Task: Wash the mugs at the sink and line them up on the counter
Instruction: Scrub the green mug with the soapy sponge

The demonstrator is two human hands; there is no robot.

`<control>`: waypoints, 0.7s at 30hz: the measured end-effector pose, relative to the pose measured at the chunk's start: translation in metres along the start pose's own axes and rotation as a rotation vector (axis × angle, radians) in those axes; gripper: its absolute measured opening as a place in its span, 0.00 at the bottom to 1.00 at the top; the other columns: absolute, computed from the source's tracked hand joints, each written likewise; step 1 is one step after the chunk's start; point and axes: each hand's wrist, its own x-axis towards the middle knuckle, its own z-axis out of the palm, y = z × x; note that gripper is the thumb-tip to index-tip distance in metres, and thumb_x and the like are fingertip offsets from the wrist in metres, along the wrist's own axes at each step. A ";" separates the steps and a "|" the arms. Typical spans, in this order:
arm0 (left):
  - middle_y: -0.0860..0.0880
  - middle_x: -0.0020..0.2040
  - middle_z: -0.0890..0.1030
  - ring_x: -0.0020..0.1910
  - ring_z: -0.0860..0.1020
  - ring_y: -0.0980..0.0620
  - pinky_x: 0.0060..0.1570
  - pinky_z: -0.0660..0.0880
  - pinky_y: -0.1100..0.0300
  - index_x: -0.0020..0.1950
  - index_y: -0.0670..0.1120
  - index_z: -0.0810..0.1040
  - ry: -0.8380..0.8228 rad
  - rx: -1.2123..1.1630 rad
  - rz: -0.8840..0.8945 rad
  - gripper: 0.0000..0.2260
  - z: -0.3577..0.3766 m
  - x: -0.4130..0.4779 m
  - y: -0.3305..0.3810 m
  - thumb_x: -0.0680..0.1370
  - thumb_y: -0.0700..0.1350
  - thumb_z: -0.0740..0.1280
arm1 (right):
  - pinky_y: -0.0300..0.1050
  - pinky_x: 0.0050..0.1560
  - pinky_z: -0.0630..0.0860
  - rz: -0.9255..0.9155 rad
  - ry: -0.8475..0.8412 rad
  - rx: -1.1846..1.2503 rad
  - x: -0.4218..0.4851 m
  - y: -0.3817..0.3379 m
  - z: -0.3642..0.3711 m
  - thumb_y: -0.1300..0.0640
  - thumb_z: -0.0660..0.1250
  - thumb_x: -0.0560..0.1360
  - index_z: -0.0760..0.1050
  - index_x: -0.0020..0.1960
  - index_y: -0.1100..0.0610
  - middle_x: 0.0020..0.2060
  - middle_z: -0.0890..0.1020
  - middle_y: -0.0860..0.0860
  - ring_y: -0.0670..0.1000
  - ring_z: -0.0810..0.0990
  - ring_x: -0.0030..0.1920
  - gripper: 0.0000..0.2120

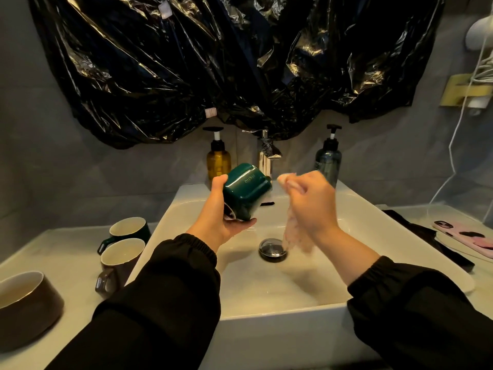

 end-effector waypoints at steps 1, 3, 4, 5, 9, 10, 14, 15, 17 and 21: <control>0.43 0.58 0.71 0.58 0.73 0.39 0.48 0.77 0.43 0.63 0.49 0.68 0.013 0.091 0.047 0.20 -0.001 0.001 0.000 0.75 0.57 0.65 | 0.34 0.45 0.72 0.032 0.050 0.060 0.002 0.000 -0.005 0.61 0.66 0.77 0.81 0.52 0.58 0.45 0.78 0.52 0.44 0.74 0.44 0.07; 0.44 0.60 0.71 0.57 0.74 0.40 0.47 0.79 0.44 0.67 0.50 0.64 0.027 0.268 0.126 0.23 0.002 0.002 -0.002 0.76 0.56 0.65 | 0.33 0.48 0.74 -0.069 0.077 0.090 0.004 -0.004 -0.010 0.64 0.68 0.75 0.82 0.50 0.59 0.46 0.79 0.52 0.44 0.76 0.45 0.06; 0.45 0.61 0.71 0.56 0.74 0.40 0.45 0.79 0.46 0.68 0.51 0.64 0.024 0.327 0.149 0.23 0.004 0.001 -0.004 0.76 0.56 0.65 | 0.34 0.47 0.74 -0.152 0.020 0.084 0.003 -0.007 -0.011 0.66 0.68 0.74 0.82 0.48 0.59 0.45 0.79 0.52 0.46 0.76 0.45 0.06; 0.45 0.61 0.71 0.56 0.75 0.41 0.43 0.80 0.47 0.68 0.51 0.63 0.017 0.367 0.168 0.23 0.005 0.000 -0.006 0.76 0.56 0.65 | 0.37 0.46 0.74 -0.230 -0.068 0.058 0.000 -0.009 -0.009 0.68 0.68 0.73 0.82 0.45 0.60 0.43 0.78 0.53 0.48 0.75 0.44 0.06; 0.46 0.62 0.72 0.55 0.75 0.44 0.40 0.79 0.50 0.68 0.51 0.63 0.020 0.444 0.215 0.22 0.005 -0.001 -0.003 0.77 0.55 0.64 | 0.43 0.43 0.69 -0.187 -0.242 -0.129 0.004 -0.003 -0.007 0.70 0.66 0.72 0.83 0.43 0.61 0.41 0.72 0.51 0.53 0.73 0.43 0.08; 0.46 0.61 0.72 0.55 0.75 0.44 0.40 0.79 0.50 0.68 0.51 0.63 0.022 0.440 0.210 0.22 0.004 -0.001 -0.002 0.77 0.55 0.64 | 0.42 0.44 0.69 -0.106 -0.193 -0.166 0.009 0.001 -0.010 0.69 0.65 0.74 0.83 0.44 0.62 0.41 0.72 0.51 0.53 0.73 0.43 0.08; 0.46 0.60 0.71 0.54 0.75 0.44 0.43 0.79 0.48 0.68 0.50 0.62 0.040 0.404 0.193 0.23 0.003 0.001 -0.002 0.77 0.56 0.64 | 0.26 0.42 0.66 -0.106 -0.052 -0.040 0.007 -0.006 -0.019 0.66 0.67 0.75 0.82 0.47 0.62 0.43 0.73 0.51 0.50 0.73 0.43 0.06; 0.46 0.61 0.71 0.54 0.75 0.44 0.44 0.80 0.48 0.68 0.50 0.62 0.045 0.410 0.198 0.24 0.003 0.001 -0.002 0.77 0.56 0.64 | 0.26 0.43 0.66 -0.206 -0.130 -0.039 0.002 -0.010 -0.017 0.66 0.68 0.74 0.82 0.46 0.61 0.43 0.73 0.51 0.49 0.73 0.43 0.05; 0.46 0.61 0.72 0.55 0.75 0.43 0.44 0.80 0.47 0.68 0.50 0.62 0.050 0.421 0.208 0.25 0.003 0.002 -0.003 0.76 0.56 0.65 | 0.28 0.42 0.65 -0.299 -0.309 -0.067 -0.006 -0.012 -0.007 0.67 0.68 0.74 0.83 0.46 0.60 0.43 0.73 0.50 0.49 0.72 0.43 0.06; 0.44 0.61 0.70 0.56 0.74 0.40 0.45 0.79 0.45 0.68 0.50 0.64 0.025 0.266 0.108 0.25 0.000 0.001 -0.003 0.75 0.57 0.67 | 0.39 0.40 0.64 0.133 -0.214 -0.069 0.008 -0.005 -0.009 0.59 0.65 0.77 0.82 0.42 0.58 0.38 0.76 0.52 0.48 0.73 0.40 0.08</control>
